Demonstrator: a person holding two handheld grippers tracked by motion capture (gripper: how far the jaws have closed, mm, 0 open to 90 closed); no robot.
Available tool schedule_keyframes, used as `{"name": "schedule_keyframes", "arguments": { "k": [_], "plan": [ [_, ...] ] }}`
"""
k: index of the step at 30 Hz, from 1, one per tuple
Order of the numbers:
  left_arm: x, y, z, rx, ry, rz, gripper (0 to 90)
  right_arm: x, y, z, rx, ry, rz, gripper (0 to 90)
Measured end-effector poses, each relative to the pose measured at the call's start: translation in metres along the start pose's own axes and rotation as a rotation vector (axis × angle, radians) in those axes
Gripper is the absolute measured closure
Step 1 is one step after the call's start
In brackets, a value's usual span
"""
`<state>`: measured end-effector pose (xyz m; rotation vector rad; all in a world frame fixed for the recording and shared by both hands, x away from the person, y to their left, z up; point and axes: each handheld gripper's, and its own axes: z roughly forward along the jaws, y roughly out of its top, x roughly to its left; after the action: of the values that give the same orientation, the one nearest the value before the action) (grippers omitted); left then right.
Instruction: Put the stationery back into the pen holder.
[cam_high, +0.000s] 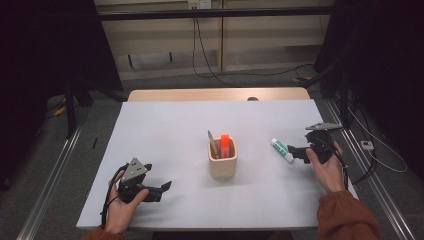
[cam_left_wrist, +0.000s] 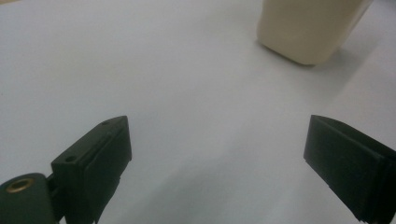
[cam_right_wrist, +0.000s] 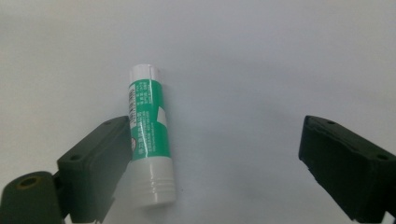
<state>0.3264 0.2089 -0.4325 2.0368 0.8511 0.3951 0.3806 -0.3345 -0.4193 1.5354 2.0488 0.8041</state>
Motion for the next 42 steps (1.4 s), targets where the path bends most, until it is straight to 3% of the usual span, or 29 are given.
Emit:
{"name": "schedule_keyframes", "arguments": {
  "k": [2,8,17,21,25,30,31,36,42],
  "plan": [
    [0.001,-0.001,0.0,-0.004,0.001,0.001,7.6,0.0,0.003,0.004,0.022,0.016,-0.003,12.4],
    [0.002,-0.002,0.0,0.004,0.004,0.0,7.6,0.0,0.001,0.011,0.09,0.123,-0.038,11.6],
    [0.002,-0.002,0.003,0.009,0.002,0.006,7.6,0.006,0.006,0.017,0.162,0.192,-0.056,28.4],
    [0.002,-0.002,0.003,0.01,-0.003,0.009,7.6,0.012,0.014,0.02,0.195,0.196,-0.094,36.8],
    [0.002,-0.003,0.004,0.021,-0.01,0.014,7.6,0.012,0.01,0.026,0.254,0.202,-0.101,43.4],
    [0.001,-0.003,0.004,0.025,-0.007,0.028,7.6,0.012,0.009,0.027,0.244,0.205,-0.107,51.8],
    [0.001,-0.002,0.004,0.026,-0.008,0.029,7.6,0.012,0.009,0.029,0.251,0.208,-0.118,57.6],
    [0.001,-0.003,0.005,0.028,-0.015,0.027,7.6,0.016,0.009,0.03,0.265,0.179,-0.158,64.7],
    [0.001,-0.003,0.004,0.03,-0.013,0.036,7.6,0.017,0.01,0.03,0.277,0.166,-0.137,65.3]
  ]
}}
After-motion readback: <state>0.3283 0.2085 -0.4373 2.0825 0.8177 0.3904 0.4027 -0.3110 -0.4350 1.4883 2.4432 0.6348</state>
